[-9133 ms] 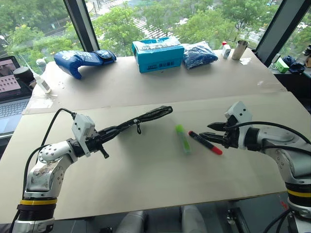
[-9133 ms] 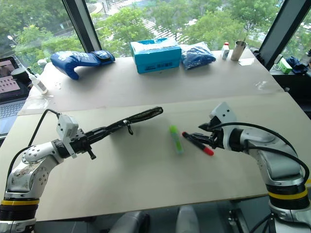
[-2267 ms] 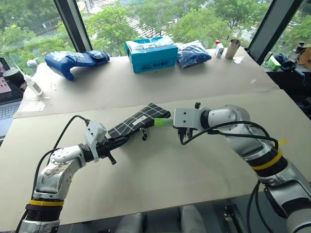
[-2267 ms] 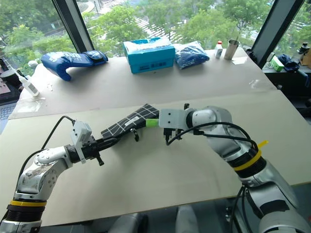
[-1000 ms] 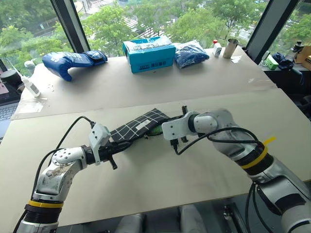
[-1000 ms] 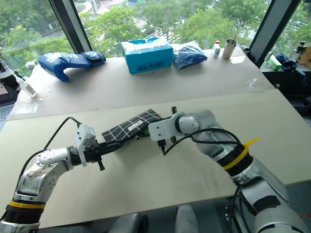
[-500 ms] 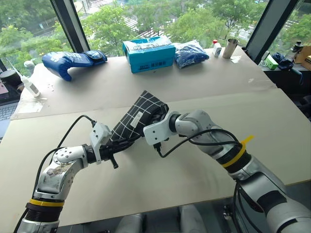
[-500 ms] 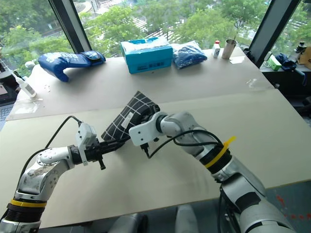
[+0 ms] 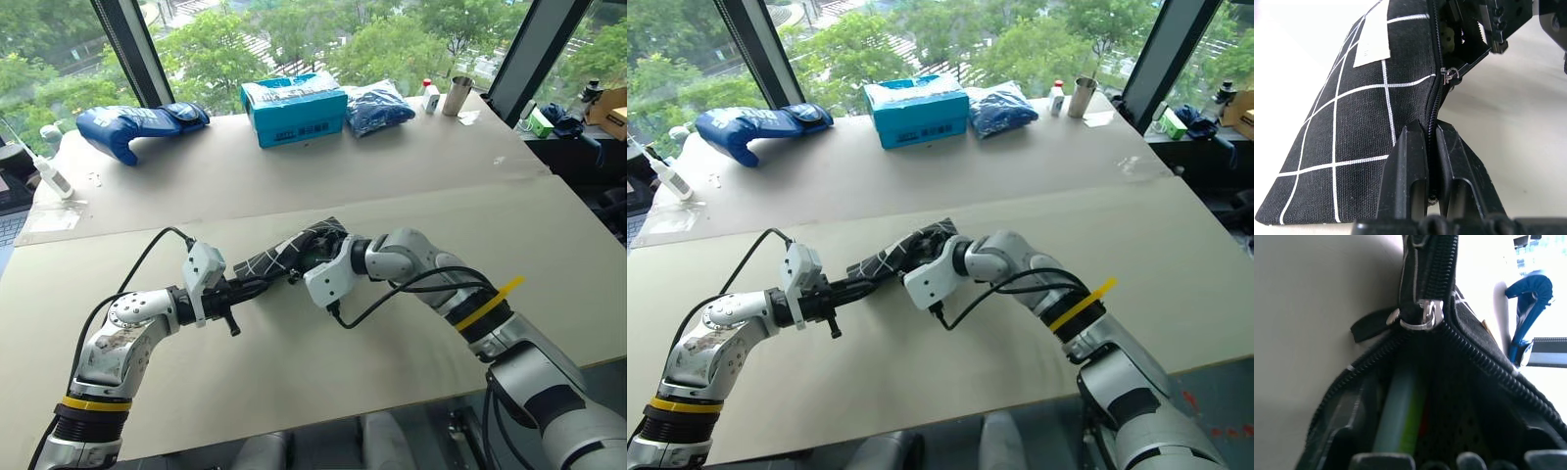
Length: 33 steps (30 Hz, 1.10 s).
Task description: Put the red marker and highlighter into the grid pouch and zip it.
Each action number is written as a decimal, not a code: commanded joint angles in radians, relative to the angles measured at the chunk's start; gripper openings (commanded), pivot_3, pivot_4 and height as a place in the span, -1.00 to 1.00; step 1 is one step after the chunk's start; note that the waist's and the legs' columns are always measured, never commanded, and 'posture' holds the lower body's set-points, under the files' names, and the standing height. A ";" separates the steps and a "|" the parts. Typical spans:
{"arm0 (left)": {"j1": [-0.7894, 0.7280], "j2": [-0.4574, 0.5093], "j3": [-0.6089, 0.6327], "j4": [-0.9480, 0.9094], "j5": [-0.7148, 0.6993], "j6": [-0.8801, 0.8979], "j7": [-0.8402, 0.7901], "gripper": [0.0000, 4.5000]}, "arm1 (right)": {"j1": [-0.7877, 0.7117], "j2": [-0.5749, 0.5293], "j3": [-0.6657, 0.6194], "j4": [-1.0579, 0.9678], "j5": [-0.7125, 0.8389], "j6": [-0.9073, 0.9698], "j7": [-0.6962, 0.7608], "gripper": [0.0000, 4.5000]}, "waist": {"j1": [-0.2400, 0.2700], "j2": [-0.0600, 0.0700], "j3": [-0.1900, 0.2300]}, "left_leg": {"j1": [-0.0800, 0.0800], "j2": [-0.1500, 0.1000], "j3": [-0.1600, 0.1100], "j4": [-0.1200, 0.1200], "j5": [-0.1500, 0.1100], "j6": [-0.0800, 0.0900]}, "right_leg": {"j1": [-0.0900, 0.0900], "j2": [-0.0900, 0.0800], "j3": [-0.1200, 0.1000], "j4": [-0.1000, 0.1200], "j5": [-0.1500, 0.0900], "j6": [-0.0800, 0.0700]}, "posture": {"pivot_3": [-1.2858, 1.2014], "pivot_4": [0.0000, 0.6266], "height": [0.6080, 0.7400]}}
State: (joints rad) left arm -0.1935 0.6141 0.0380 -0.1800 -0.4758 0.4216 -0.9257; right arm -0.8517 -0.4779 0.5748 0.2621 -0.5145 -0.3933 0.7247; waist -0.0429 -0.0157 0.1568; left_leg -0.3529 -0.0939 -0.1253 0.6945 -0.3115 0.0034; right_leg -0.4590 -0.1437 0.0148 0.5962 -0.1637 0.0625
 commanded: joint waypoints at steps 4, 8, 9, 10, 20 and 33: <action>-0.033 -0.021 0.044 0.009 -0.027 0.037 0.060 -1.00 | -0.080 -0.077 -0.247 -0.003 0.275 0.123 0.122 0.75 | 0.004 0.000 0.000 | 0.000 0.000 0.000 0.000 0.000 0.000 | 0.000 0.000 0.000 0.000 0.000 0.000 | 0.03 -0.52 1.00; -0.047 -0.019 0.042 0.033 -0.008 0.036 0.078 -1.00 | -0.047 -0.149 -0.374 -0.087 0.478 0.330 0.266 0.75 | 0.006 0.000 0.000 | 0.000 0.000 0.000 0.000 0.000 0.000 | 0.001 0.000 0.000 -0.001 0.000 0.000 | 0.03 -0.52 1.00; -0.048 -0.018 0.041 0.036 -0.007 0.034 0.080 -1.00 | -0.022 -0.164 -0.416 -0.136 0.566 0.420 0.310 0.75 | 0.006 0.000 0.000 | 0.000 0.000 0.000 0.000 0.000 0.000 | 0.001 0.000 0.000 0.000 0.000 0.000 | 0.03 -0.52 1.00; -0.049 -0.018 0.041 0.038 -0.006 0.033 0.081 -1.00 | -0.001 -0.174 -0.455 -0.184 0.654 0.539 0.344 0.75 | 0.007 0.000 0.000 | 0.000 0.001 0.000 0.000 0.000 0.001 | 0.001 0.000 0.000 0.000 0.000 0.000 | 0.03 -0.52 1.00; -0.059 -0.028 0.049 0.045 -0.011 0.039 0.094 -1.00 | 0.386 -0.131 -0.444 -0.405 0.799 1.039 0.207 0.75 | 0.016 0.000 0.000 | 0.001 0.003 0.002 0.001 -0.001 0.002 | 0.001 0.000 0.001 0.000 0.001 0.000 | 0.03 -0.52 1.00; -0.083 -0.041 0.056 0.041 -0.026 0.062 0.100 -1.00 | 0.251 0.322 -0.279 -0.312 0.705 1.146 -0.143 0.75 | 0.021 0.001 0.000 | 0.000 0.002 0.002 0.002 0.000 0.000 | 0.000 0.000 0.002 0.001 0.003 0.000 | 0.03 -0.52 1.00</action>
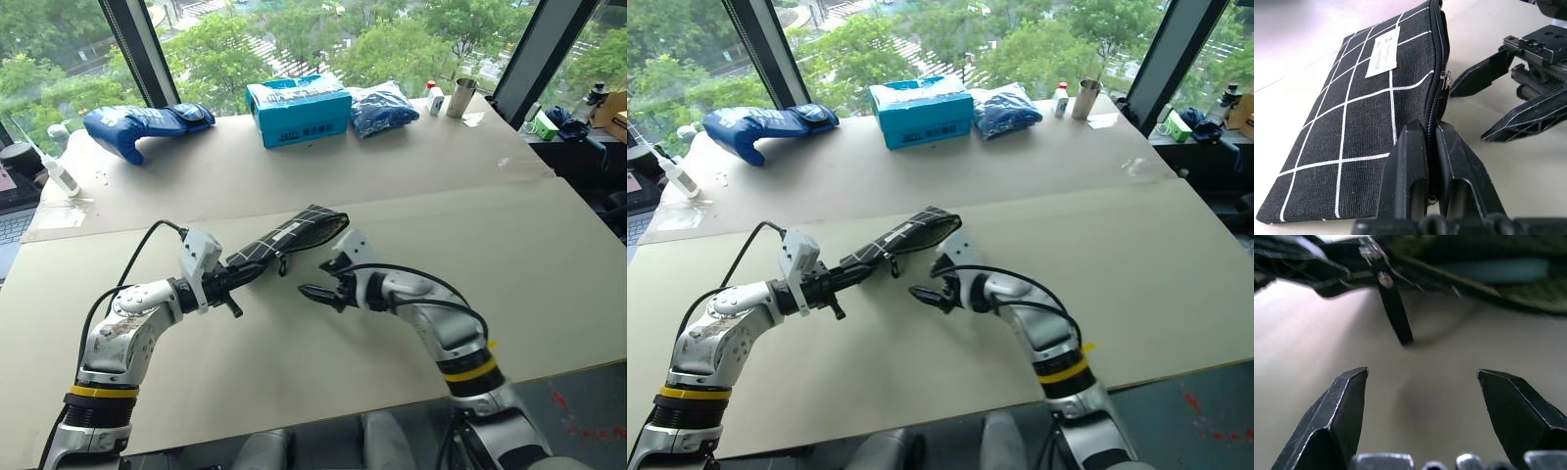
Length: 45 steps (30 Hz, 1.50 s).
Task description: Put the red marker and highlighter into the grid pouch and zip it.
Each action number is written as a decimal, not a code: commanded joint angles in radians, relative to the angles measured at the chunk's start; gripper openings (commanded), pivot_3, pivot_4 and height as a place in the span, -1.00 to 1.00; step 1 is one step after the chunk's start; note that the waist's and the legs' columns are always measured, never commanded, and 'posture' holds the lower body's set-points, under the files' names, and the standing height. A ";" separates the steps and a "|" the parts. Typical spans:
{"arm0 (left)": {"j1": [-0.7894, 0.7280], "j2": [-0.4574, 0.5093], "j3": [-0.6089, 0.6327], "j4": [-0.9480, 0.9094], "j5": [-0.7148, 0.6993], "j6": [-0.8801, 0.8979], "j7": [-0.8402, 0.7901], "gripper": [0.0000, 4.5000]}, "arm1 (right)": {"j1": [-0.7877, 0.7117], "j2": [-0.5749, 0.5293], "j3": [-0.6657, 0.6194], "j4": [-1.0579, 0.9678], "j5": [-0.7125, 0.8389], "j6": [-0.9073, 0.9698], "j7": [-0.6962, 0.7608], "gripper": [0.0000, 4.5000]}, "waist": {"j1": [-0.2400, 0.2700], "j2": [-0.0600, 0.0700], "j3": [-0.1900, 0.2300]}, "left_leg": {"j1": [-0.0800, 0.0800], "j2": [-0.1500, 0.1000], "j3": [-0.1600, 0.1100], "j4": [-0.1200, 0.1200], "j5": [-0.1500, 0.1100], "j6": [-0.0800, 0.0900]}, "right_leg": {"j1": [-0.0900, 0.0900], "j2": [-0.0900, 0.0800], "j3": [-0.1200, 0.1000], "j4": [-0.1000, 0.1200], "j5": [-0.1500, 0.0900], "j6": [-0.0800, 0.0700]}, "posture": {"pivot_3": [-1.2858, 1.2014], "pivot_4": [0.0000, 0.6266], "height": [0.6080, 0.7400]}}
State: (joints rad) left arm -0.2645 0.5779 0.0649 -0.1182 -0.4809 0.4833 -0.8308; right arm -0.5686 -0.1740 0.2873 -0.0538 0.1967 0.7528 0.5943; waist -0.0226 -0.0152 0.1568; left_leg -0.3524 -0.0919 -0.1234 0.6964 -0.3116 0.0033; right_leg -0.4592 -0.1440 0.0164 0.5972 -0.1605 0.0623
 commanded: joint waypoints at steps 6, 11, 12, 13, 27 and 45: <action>-0.010 -0.008 0.027 -0.024 -0.023 -0.002 0.012 -1.00 | -0.078 0.038 0.051 0.070 -0.035 -0.042 -0.002 0.75 | -0.006 0.000 0.000 | 0.000 -0.001 0.000 0.000 0.000 0.000 | 0.000 0.001 -0.001 0.001 0.001 0.000 | 0.03 -0.52 1.00; -0.003 -0.015 0.022 -0.032 -0.024 -0.002 0.019 -1.00 | -0.123 0.086 0.043 0.152 -0.041 -0.077 -0.022 0.45 | -0.020 0.000 0.000 | 0.000 -0.001 0.000 -0.001 0.000 0.000 | -0.001 0.001 -0.001 0.004 0.001 0.000 | 0.03 -0.52 1.00; -0.002 -0.017 0.022 -0.034 -0.024 -0.002 0.020 -1.00 | -0.131 0.093 0.043 0.168 -0.046 -0.088 -0.025 0.31 | -0.021 0.000 0.000 | 0.000 -0.001 0.000 -0.001 0.000 0.000 | -0.001 0.001 -0.001 0.005 0.001 0.000 | 0.03 -0.52 1.00; -0.002 -0.018 0.021 -0.035 -0.024 -0.001 0.021 -1.00 | -0.136 0.097 0.043 0.179 -0.049 -0.096 -0.026 0.14 | -0.022 0.000 0.000 | 0.000 -0.001 0.000 -0.001 0.000 0.000 | -0.001 0.001 -0.001 0.005 0.001 0.000 | 0.03 -0.52 1.00; 0.005 -0.025 0.017 -0.032 -0.021 -0.009 0.026 -1.00 | -0.099 -0.001 -0.002 0.061 -0.011 -0.072 0.061 -0.98 | -0.022 0.000 0.000 | 0.000 -0.001 0.000 -0.001 0.000 0.000 | -0.002 0.001 -0.001 0.006 0.001 0.000 | 0.03 -0.52 1.00; -0.009 -0.031 0.010 0.013 -0.003 -0.062 -0.006 -1.00 | -0.015 -0.539 -0.155 0.138 -0.031 -0.234 0.269 -0.77 | -0.005 0.000 0.000 | 0.001 0.001 0.014 -0.001 -0.001 0.002 | 0.000 0.000 -0.001 -0.002 0.002 0.000 | 0.03 -0.52 1.00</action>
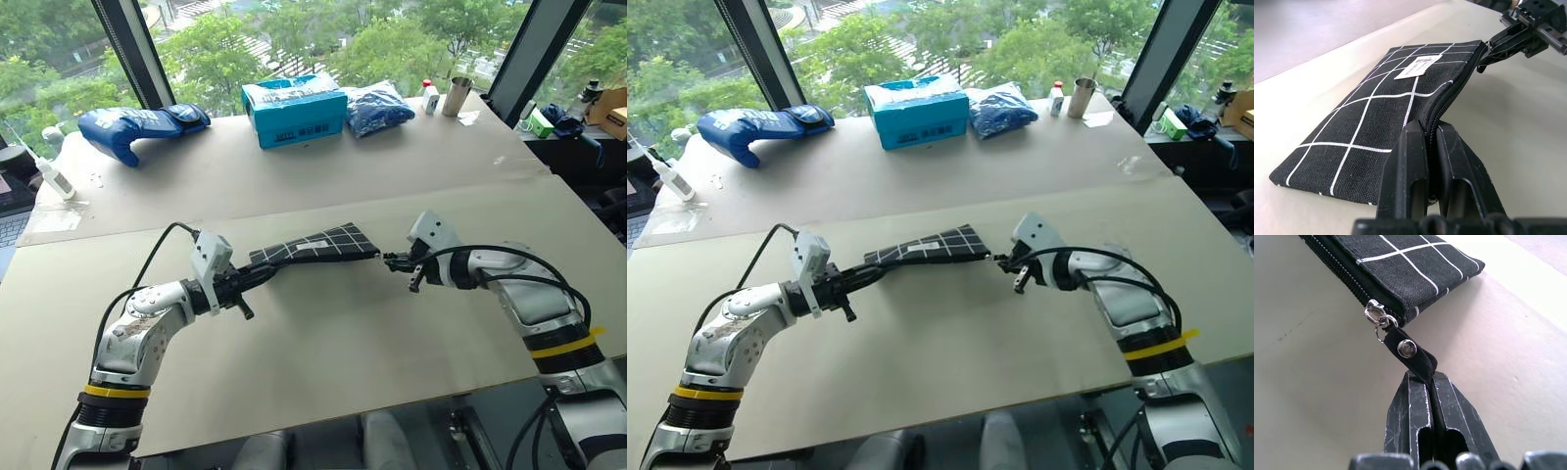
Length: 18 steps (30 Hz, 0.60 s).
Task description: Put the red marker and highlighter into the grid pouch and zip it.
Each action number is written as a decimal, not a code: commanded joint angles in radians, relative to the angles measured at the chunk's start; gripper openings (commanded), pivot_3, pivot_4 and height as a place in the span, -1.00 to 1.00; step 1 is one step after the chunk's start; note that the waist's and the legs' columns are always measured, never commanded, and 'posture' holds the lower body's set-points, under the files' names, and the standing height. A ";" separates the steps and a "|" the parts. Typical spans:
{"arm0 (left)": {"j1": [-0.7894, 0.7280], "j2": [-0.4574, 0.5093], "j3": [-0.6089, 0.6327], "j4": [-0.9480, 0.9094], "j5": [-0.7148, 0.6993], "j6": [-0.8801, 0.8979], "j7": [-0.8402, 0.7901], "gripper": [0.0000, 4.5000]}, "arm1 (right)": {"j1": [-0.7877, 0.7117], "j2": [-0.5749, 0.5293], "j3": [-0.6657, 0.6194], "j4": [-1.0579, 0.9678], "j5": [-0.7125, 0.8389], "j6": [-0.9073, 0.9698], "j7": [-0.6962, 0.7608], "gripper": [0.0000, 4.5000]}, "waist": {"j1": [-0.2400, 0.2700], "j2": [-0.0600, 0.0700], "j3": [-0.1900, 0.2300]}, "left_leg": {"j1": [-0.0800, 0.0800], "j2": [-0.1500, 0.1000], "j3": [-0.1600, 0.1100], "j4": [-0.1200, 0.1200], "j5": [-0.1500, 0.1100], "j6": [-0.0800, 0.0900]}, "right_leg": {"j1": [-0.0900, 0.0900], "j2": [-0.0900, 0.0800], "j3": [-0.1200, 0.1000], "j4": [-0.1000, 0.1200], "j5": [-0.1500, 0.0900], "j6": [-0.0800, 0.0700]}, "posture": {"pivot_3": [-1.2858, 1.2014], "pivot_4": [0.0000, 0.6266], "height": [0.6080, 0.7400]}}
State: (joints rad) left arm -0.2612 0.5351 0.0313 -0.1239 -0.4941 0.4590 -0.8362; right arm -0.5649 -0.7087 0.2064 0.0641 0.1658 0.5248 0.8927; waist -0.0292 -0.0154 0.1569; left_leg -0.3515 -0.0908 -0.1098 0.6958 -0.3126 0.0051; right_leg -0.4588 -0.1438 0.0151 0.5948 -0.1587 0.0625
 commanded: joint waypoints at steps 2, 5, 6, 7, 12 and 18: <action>-0.022 0.008 0.039 0.030 0.007 -0.052 -0.015 -1.00 | -0.020 0.018 -0.088 0.000 0.035 0.016 -0.024 -0.54 | 0.007 0.000 0.000 | 0.000 0.000 0.000 0.000 0.000 0.000 | 0.000 -0.001 0.000 0.000 0.000 0.000 | 0.03 -0.52 1.00; -0.040 0.014 0.009 0.056 0.027 -0.090 -0.061 -1.00 | -0.013 0.026 -0.117 -0.021 0.076 0.063 -0.006 -0.06 | 0.011 0.000 0.000 | 0.000 0.000 0.000 0.000 0.000 0.000 | 0.000 -0.001 0.000 0.000 0.001 0.000 | 0.03 -0.52 1.00; -0.050 0.016 -0.005 0.075 0.047 -0.116 -0.078 -1.00 | 0.000 0.013 -0.133 -0.028 0.103 0.093 0.020 0.08 | 0.013 0.000 0.000 | 0.000 0.000 0.000 0.001 0.000 0.000 | 0.000 -0.001 0.000 0.000 0.001 0.000 | 0.03 -0.52 1.00; -0.059 0.018 -0.016 0.093 0.064 -0.138 -0.091 -1.00 | 0.012 -0.003 -0.147 -0.033 0.129 0.122 0.044 0.24 | 0.014 0.000 0.000 | 0.000 0.000 0.000 0.001 0.000 0.000 | 0.000 -0.001 0.000 0.000 0.001 0.000 | 0.03 -0.52 1.00; -0.119 0.018 -0.079 0.215 0.159 -0.306 -0.177 -1.00 | 0.133 -0.144 -0.318 -0.094 0.254 0.138 0.174 0.39 | 0.036 0.000 0.000 | -0.002 -0.002 0.001 0.001 -0.001 0.002 | 0.001 -0.002 -0.001 -0.001 0.002 0.002 | 0.03 -0.52 1.00; -0.182 0.020 -0.122 0.331 0.211 -0.429 -0.282 -1.00 | 0.322 -0.243 -0.494 -0.235 0.372 0.188 0.235 0.39 | 0.033 0.000 0.000 | -0.001 0.000 0.003 0.001 -0.001 0.002 | 0.001 -0.001 -0.001 -0.001 0.003 0.002 | 0.03 -0.52 1.00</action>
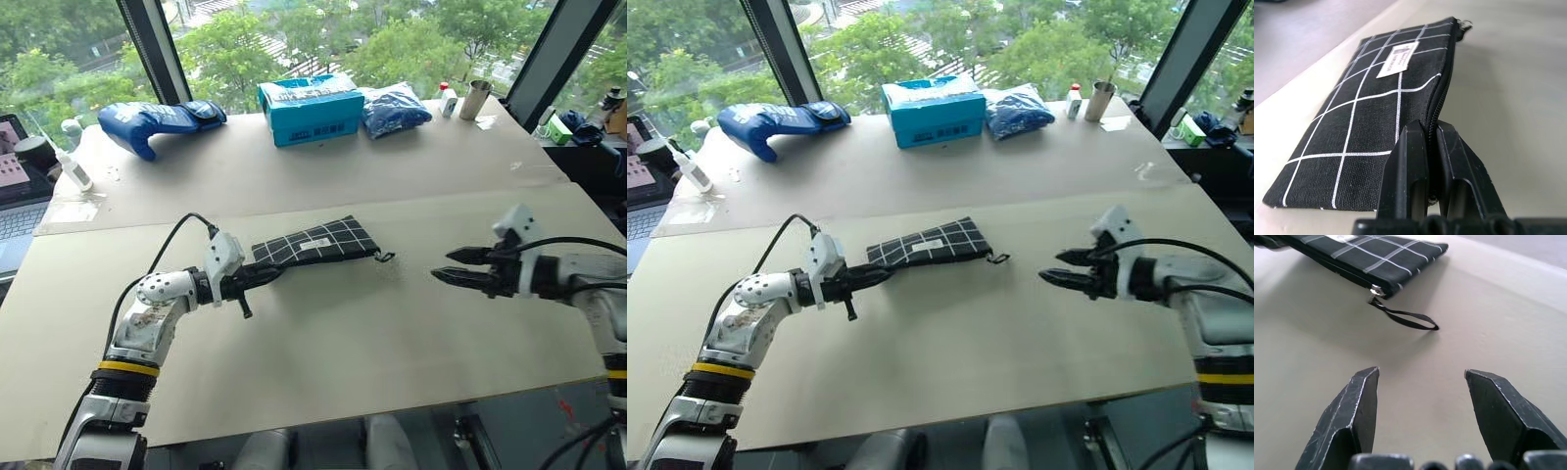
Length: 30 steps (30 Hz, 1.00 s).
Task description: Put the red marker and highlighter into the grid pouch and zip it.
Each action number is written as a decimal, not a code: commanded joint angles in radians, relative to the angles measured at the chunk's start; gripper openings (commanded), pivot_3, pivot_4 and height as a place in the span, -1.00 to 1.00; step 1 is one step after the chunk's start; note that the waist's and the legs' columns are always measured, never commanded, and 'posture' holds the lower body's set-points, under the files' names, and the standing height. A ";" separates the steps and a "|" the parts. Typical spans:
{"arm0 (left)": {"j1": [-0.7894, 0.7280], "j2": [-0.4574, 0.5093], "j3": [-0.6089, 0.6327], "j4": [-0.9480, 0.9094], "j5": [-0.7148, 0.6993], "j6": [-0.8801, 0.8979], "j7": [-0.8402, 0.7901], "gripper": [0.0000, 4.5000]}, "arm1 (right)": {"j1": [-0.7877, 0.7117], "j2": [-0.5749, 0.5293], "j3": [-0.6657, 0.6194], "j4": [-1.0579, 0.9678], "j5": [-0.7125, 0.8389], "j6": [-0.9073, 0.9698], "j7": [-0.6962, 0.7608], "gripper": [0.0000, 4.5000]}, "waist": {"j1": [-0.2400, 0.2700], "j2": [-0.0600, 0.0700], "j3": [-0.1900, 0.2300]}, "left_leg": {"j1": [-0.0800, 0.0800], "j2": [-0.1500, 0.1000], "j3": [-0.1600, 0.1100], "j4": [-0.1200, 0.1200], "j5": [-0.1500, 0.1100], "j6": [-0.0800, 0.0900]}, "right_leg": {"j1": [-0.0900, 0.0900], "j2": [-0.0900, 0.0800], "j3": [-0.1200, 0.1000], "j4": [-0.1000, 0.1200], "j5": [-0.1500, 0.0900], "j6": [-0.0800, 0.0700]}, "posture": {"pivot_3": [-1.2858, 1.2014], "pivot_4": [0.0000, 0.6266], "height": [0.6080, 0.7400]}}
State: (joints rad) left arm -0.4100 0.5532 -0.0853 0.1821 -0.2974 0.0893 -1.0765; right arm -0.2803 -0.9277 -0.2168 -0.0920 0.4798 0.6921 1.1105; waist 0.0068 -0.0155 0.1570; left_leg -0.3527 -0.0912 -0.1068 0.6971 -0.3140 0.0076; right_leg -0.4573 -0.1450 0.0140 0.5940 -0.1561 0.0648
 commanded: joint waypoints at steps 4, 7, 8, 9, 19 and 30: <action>-0.034 -0.025 -0.015 0.039 0.000 -0.097 -0.081 -1.00 | 0.090 -0.020 -0.104 -0.126 0.072 0.042 -0.028 0.39 | -0.011 0.000 0.000 | 0.000 0.001 0.002 0.001 -0.001 0.001 | 0.001 0.000 0.001 0.000 0.001 0.000 | 0.03 -0.52 1.00; -0.023 -0.027 -0.028 0.065 0.025 -0.136 -0.107 -1.00 | 0.092 -0.003 -0.092 -0.151 0.080 0.049 -0.064 0.39 | -0.011 0.000 0.000 | 0.000 0.001 0.002 0.003 -0.001 0.002 | 0.001 0.000 0.001 0.000 0.002 0.000 | 0.03 -0.52 1.00; -0.021 -0.026 -0.032 0.080 0.034 -0.159 -0.116 -1.00 | 0.090 0.002 -0.085 -0.156 0.081 0.049 -0.073 0.39 | -0.011 0.000 0.000 | 0.000 0.001 0.002 0.003 -0.001 0.002 | 0.001 0.000 0.001 0.000 0.002 0.000 | 0.03 -0.52 1.00; -0.020 -0.026 -0.034 0.092 0.039 -0.175 -0.123 -1.00 | 0.089 0.004 -0.080 -0.159 0.081 0.050 -0.080 0.39 | -0.011 0.000 0.000 | 0.000 0.001 0.002 0.003 -0.001 0.002 | 0.001 0.000 0.001 0.000 0.002 0.000 | 0.03 -0.52 1.00; -0.010 -0.034 0.019 0.053 -0.037 -0.096 -0.111 0.65 | 0.042 0.010 -0.020 -0.132 0.055 0.020 -0.099 0.40 | -0.009 0.000 0.000 | 0.000 0.001 0.002 0.005 -0.002 0.003 | 0.001 0.000 0.001 0.000 0.002 0.001 | 0.03 -0.52 1.00; 0.316 0.145 0.433 -0.265 -0.492 0.654 0.145 0.77 | -0.005 0.047 0.015 0.057 -0.031 -0.160 -0.095 0.40 | -0.023 0.000 0.000 | 0.003 0.002 0.000 0.004 -0.004 0.007 | 0.000 0.000 0.002 0.001 0.002 0.001 | 0.03 -0.52 1.00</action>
State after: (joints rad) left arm -0.1315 0.6680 0.2404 -0.0376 -0.6997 0.6543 -0.9696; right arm -0.2670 -0.8807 -0.1958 -0.0503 0.4550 0.5821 1.0100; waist -0.0166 -0.0150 0.1573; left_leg -0.3495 -0.0900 -0.1068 0.7016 -0.3178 0.0140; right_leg -0.4572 -0.1453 0.0158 0.5945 -0.1539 0.0660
